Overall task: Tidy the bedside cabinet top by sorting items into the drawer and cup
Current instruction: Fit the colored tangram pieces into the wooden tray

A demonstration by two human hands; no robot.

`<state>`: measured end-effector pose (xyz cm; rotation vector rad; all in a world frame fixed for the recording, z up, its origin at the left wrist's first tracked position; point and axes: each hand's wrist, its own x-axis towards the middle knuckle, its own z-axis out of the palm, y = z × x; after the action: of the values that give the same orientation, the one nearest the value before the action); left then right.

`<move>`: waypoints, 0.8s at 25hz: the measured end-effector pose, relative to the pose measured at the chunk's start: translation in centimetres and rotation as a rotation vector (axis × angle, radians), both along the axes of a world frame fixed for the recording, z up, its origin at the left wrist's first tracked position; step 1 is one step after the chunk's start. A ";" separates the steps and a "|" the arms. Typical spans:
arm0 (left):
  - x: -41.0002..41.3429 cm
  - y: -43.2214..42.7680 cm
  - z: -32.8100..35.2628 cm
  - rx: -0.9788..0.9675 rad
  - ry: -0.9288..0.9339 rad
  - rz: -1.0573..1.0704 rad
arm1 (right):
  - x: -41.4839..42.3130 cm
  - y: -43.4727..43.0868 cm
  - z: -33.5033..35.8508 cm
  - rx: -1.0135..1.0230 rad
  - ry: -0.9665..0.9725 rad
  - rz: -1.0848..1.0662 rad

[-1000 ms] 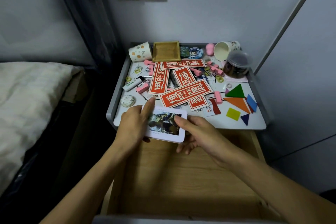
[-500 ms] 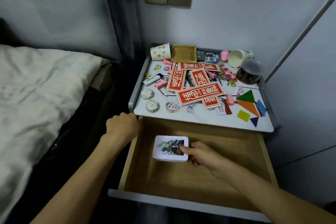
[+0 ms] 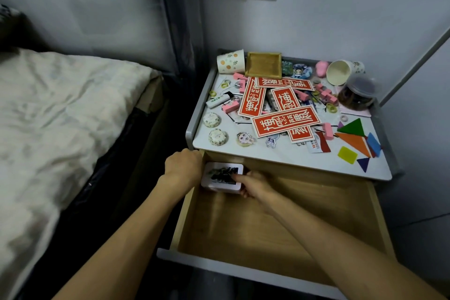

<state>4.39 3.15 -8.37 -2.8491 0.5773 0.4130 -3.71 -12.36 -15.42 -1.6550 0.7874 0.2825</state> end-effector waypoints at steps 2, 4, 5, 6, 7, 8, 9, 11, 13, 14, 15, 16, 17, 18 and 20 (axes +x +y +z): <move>0.2 0.1 0.0 0.003 0.013 -0.009 | 0.1 0.2 -0.6 -0.025 0.006 -0.026; 0.2 0.1 0.0 0.008 0.021 -0.022 | 0.0 0.4 -1.2 -0.056 0.008 -0.037; 0.2 0.0 0.0 0.014 0.021 -0.027 | 0.0 0.4 -1.4 -0.066 0.006 -0.036; 0.1 0.0 0.0 0.022 0.020 -0.030 | 0.0 0.5 -1.5 -0.077 0.005 -0.029; 0.1 -0.1 0.1 0.032 0.020 -0.031 | 0.1 0.5 -1.6 -0.089 -0.001 -0.021; 0.1 -0.1 0.3 0.042 0.025 -0.031 | 0.2 0.5 -1.7 -0.101 -0.008 -0.015; 0.0 -0.1 0.4 0.050 0.036 -0.029 | 0.2 0.6 -1.7 -0.108 -0.020 -0.010; -0.1 0.0 0.9 0.059 0.069 -0.013 | 0.1 0.7 -1.4 -0.104 -0.042 0.019; -0.4 0.2 1.5 0.060 0.067 0.010 | -0.2 0.7 -0.6 -0.096 -0.045 0.052; -0.4 0.2 2.0 0.045 0.037 0.014 | -0.5 0.6 0.0 -0.116 -0.040 0.067; -0.3 0.3 2.4 0.009 -0.004 0.014 | -0.9 0.4 0.5 -0.181 -0.032 0.101; -0.1 0.3 2.9 -0.072 -0.041 0.012 | -1.4 0.1 1.2 -0.304 -0.026 0.168; 0.1 0.1 3.6 -0.211 -0.048 0.018 | -2.0 -0.3 2.1 -0.437 -0.022 0.245; 0.3 -0.1 4.3 -0.382 -0.008 0.038 | -2.8 -0.6 3.1 -0.543 -0.029 0.309; 0.4 -1.0 5.8 -0.721 0.127 0.092 | -4.0 -1.3 5.4 -0.654 -0.091 0.378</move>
<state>4.75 2.14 -2.54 -3.5658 0.7416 0.4808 -7.76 -13.68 -9.97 -2.4222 0.5145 0.2203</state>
